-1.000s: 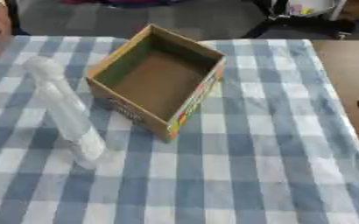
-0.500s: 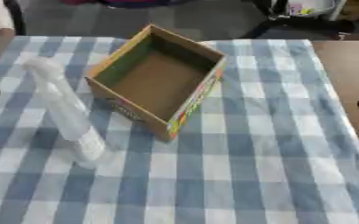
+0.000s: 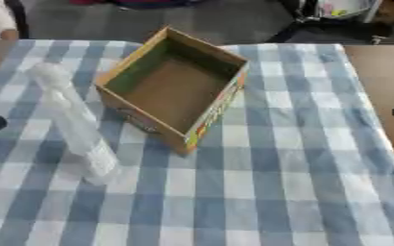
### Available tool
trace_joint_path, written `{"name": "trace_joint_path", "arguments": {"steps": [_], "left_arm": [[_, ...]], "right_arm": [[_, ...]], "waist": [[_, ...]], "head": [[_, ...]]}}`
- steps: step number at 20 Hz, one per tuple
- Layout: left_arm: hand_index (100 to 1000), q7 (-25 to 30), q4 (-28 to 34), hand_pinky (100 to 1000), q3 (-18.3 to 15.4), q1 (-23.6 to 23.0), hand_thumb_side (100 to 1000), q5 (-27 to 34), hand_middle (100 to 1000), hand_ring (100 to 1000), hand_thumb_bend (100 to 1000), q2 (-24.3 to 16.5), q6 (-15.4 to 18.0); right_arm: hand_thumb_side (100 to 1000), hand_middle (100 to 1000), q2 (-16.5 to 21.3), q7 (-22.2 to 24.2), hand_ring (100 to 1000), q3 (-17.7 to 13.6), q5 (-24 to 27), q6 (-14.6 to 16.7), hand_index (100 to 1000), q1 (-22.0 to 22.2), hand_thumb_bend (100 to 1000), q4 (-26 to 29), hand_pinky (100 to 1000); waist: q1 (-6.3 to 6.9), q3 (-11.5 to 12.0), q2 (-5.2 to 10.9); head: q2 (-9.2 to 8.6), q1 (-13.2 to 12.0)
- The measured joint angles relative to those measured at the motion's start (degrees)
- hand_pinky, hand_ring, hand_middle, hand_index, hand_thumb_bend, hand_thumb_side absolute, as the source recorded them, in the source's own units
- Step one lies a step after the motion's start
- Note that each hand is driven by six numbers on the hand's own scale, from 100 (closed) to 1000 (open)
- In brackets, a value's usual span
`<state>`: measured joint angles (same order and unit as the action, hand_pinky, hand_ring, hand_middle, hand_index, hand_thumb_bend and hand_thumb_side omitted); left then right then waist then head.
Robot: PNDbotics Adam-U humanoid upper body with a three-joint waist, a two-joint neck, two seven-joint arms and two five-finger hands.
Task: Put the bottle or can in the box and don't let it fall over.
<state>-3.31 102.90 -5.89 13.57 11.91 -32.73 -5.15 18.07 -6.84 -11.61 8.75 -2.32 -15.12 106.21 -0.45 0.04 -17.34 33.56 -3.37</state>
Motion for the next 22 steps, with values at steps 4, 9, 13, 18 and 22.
{"name": "trace_joint_path", "arguments": {"steps": [4,9,13,18,22], "left_arm": [[920,1.48,0.7,1000,0.97,-0.06,225,0.0,792,623,913,0.0,-0.49],[920,3.14,1.13,1000,2.27,-0.03,214,-0.06,793,623,913,0.0,-1.13],[921,4.34,1.14,1000,3.28,0.06,209,-0.31,793,624,914,0.01,-1.71],[922,5.65,1.14,1000,4.5,0.88,201,-0.31,794,625,918,0.07,-2.27],[924,6.78,1.12,1000,5.49,1.55,195,-0.45,796,629,927,0.35,-2.69]], "right_arm": [[711,1000,0.0,0.0,897,0.0,0.0,0.0,866,-0.01,100,0.0,776],[714,1000,0.0,0.01,897,0.01,0.0,-0.01,866,-0.04,100,-0.01,776],[714,1000,-0.01,0.02,897,0.01,0.0,-0.02,866,-0.08,100,-0.02,776],[716,1000,-0.04,0.05,898,0.02,-0.01,-0.06,866,-0.34,100,-0.04,776],[718,1000,-0.14,0.1,898,0.02,-0.12,-0.11,866,-0.48,100,-0.06,776]], "waist": [[0.0,-0.01,0.0],[0.01,-0.02,0.0],[0.01,-0.04,0.0],[0.02,-0.05,0.0],[0.02,-0.13,-0.03]], "head": [[-0.17,-0.03],[-0.35,-0.08],[-0.38,-0.09],[-0.38,-0.17],[-0.38,-0.4]]}}
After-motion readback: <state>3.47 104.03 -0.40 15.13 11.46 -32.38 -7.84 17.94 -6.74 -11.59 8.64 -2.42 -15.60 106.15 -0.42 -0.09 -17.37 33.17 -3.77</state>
